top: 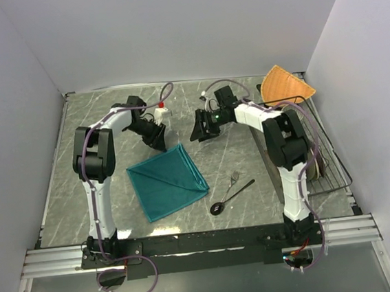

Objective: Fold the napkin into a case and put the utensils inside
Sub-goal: Pick up the upper triangle-folded napkin from the center of the board.

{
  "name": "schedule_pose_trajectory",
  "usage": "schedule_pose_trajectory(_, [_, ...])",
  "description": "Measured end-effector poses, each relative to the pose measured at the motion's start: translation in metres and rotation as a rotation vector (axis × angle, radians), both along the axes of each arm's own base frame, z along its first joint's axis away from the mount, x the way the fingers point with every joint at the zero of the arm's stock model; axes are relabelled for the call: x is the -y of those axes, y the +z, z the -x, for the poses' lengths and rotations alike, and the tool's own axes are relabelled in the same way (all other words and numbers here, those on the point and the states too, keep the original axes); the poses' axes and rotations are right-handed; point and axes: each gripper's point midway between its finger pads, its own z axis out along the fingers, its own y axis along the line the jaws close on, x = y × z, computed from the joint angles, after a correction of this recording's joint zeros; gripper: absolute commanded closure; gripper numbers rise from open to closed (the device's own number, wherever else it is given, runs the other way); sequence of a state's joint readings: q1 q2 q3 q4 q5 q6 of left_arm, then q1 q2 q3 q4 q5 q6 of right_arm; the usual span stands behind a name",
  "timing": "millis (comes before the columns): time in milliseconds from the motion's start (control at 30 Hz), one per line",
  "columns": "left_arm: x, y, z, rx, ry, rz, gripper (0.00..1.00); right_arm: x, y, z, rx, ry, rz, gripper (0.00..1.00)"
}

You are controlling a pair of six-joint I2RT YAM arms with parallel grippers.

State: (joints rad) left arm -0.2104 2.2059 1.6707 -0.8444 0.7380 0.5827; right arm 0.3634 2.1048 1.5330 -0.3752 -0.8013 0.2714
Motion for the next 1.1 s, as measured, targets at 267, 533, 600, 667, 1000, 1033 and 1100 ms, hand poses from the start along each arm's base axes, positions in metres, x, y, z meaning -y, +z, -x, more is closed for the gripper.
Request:
schedule_pose_trajectory(267, [0.015, -0.001, 0.010, -0.014, -0.034, 0.032, 0.60, -0.021, -0.034, 0.002, -0.091, 0.013, -0.010, 0.24])
schedule_pose_trajectory(533, [0.017, -0.002, 0.013, -0.022, -0.042, 0.049, 0.80, -0.036, -0.034, 0.004, -0.085, 0.035, -0.030, 0.24])
schedule_pose_trajectory(600, [0.018, -0.003, 0.014, -0.023, -0.045, 0.051, 0.85, -0.039, -0.034, 0.002, -0.080, 0.041, -0.040, 0.24])
schedule_pose_trajectory(667, [0.018, -0.005, 0.016, -0.025, -0.049, 0.056, 0.90, -0.044, -0.034, 0.000, -0.077, 0.049, -0.054, 0.24])
schedule_pose_trajectory(1000, [0.022, -0.005, 0.026, -0.004, -0.076, 0.080, 0.99, -0.057, -0.033, -0.001, -0.063, 0.077, -0.099, 0.28])
schedule_pose_trajectory(1033, [0.022, -0.005, 0.027, -0.001, -0.077, 0.079, 0.99, -0.058, -0.033, -0.001, -0.064, 0.080, -0.102, 0.30])
schedule_pose_trajectory(1100, [0.023, -0.004, 0.028, 0.007, -0.081, 0.078, 0.99, -0.060, -0.034, 0.001, -0.068, 0.086, -0.109, 0.32])
